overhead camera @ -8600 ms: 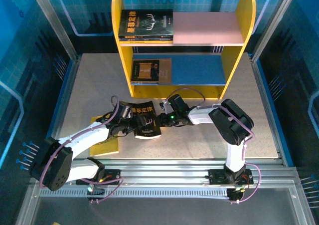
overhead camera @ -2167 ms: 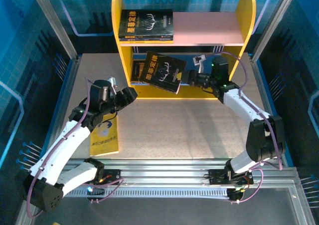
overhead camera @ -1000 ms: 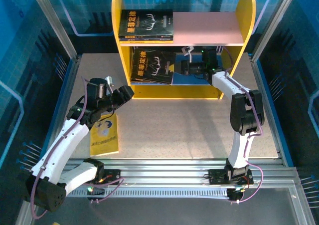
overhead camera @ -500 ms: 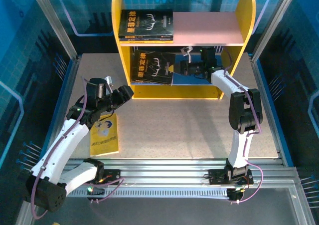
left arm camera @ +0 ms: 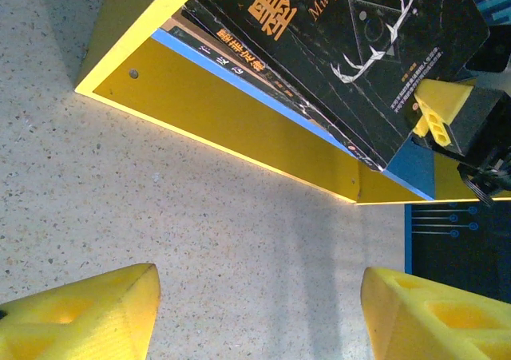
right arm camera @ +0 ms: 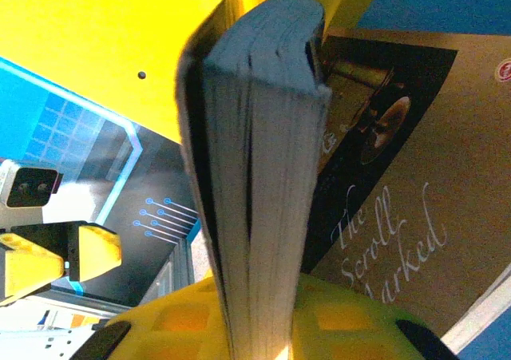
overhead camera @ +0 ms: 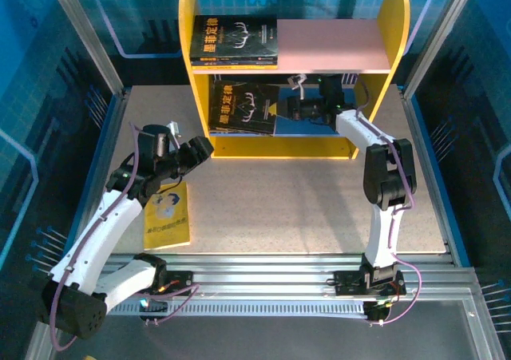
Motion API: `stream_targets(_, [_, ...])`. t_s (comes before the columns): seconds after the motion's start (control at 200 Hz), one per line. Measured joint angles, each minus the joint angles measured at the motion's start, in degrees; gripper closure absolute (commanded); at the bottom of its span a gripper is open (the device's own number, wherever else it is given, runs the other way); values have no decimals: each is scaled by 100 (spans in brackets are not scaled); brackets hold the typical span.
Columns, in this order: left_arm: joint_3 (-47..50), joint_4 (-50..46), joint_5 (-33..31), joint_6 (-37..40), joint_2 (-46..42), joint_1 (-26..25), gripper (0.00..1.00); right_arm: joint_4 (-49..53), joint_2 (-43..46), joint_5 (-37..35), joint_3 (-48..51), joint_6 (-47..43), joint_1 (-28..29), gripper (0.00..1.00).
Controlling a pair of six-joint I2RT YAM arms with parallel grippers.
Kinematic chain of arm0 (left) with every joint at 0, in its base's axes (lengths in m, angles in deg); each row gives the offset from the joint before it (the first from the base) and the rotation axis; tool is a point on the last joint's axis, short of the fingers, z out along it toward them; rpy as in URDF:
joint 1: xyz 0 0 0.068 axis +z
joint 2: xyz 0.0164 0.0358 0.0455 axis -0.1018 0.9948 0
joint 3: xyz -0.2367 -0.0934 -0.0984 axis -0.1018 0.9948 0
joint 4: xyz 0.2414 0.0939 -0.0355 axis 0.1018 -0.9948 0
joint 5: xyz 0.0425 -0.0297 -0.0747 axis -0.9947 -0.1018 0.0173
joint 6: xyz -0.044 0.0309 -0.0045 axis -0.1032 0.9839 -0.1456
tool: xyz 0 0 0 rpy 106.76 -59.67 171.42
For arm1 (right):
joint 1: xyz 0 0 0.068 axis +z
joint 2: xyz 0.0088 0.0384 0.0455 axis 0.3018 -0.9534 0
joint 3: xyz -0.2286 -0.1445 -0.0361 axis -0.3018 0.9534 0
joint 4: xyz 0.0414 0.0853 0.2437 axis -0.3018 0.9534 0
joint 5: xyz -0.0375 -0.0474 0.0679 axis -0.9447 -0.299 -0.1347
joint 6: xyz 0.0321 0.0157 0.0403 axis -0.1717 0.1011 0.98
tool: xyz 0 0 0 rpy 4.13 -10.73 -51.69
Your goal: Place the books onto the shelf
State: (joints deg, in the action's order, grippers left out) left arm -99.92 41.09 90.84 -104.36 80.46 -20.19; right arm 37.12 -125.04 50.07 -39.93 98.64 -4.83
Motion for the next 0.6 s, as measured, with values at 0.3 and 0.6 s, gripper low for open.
stream_targets(0.3, [0,0,17,0,0,31,32,291,-166,-4,-356,-146,24,76])
stream_targets(0.6, [7,-2,33,0,-13,42,32,756,-221,-186,-643,-472,39,63])
